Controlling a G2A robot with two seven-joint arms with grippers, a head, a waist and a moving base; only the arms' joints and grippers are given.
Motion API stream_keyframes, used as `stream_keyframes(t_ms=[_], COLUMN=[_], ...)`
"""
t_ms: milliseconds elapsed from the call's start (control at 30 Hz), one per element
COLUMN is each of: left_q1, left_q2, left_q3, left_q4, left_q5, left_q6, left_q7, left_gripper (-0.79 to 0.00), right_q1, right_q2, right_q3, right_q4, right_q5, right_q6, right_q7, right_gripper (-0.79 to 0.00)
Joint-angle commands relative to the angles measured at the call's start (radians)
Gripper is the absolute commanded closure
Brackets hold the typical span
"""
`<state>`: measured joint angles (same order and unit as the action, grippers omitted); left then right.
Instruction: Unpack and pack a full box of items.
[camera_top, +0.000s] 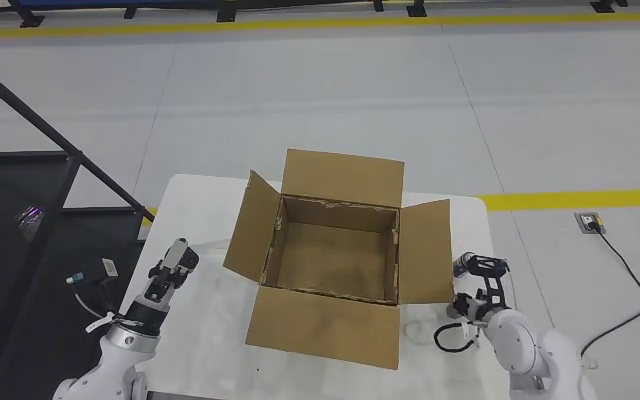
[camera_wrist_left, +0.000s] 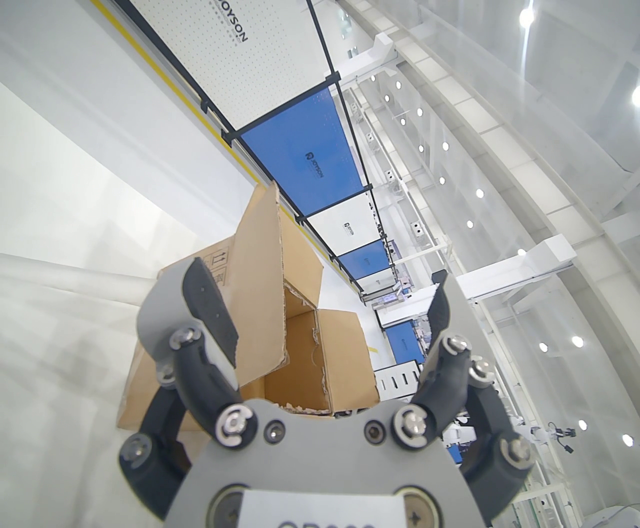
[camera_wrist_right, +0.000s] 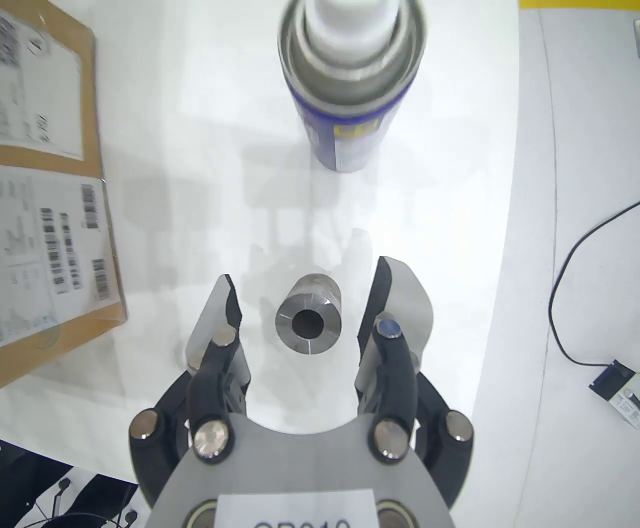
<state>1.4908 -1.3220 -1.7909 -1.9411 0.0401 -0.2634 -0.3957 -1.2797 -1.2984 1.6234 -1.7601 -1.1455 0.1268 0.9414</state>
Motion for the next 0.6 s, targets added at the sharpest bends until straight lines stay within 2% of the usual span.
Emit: stream_keyframes(t_ms=[0, 33, 67, 167, 200, 267, 333, 367, 567], left_q1=[0.000, 0.000, 0.000, 0.000, 0.000, 0.000, 0.000, 0.000, 0.000], left_q2=[0.000, 0.000, 0.000, 0.000, 0.000, 0.000, 0.000, 0.000, 0.000], left_q3=[0.000, 0.000, 0.000, 0.000, 0.000, 0.000, 0.000, 0.000, 0.000], left_q4=[0.000, 0.000, 0.000, 0.000, 0.000, 0.000, 0.000, 0.000, 0.000], left_q5=[0.000, 0.000, 0.000, 0.000, 0.000, 0.000, 0.000, 0.000, 0.000], left_q6=[0.000, 0.000, 0.000, 0.000, 0.000, 0.000, 0.000, 0.000, 0.000], left_q7=[0.000, 0.000, 0.000, 0.000, 0.000, 0.000, 0.000, 0.000, 0.000], left_gripper=[-0.785, -0.785, -0.785, -0.785, -0.785, -0.785, -0.785, -0.785, -0.785], right_q1=[-0.013, -0.016, -0.012, 0.001, 0.013, 0.048, 0.094, 0.123, 0.264], right_q2=[0.002, 0.004, 0.005, 0.009, 0.010, 0.010, 0.009, 0.012, 0.022], right_q3=[0.038, 0.056, 0.077, 0.127, 0.136, 0.140, 0.125, 0.123, 0.029], right_q4=[-0.081, -0.114, -0.147, -0.234, -0.250, -0.262, -0.227, -0.198, -0.048], right_q5=[0.026, 0.039, 0.066, 0.129, 0.156, 0.254, 0.430, 0.466, 0.485], right_q6=[0.010, 0.014, 0.016, 0.012, 0.003, -0.020, -0.068, -0.090, -0.112], right_q7=[-0.022, -0.029, -0.032, -0.028, -0.024, -0.018, 0.035, 0.069, 0.170], right_gripper=[-0.573, -0.597, -0.659, -0.723, -0.785, -0.785, -0.785, -0.785, -0.785])
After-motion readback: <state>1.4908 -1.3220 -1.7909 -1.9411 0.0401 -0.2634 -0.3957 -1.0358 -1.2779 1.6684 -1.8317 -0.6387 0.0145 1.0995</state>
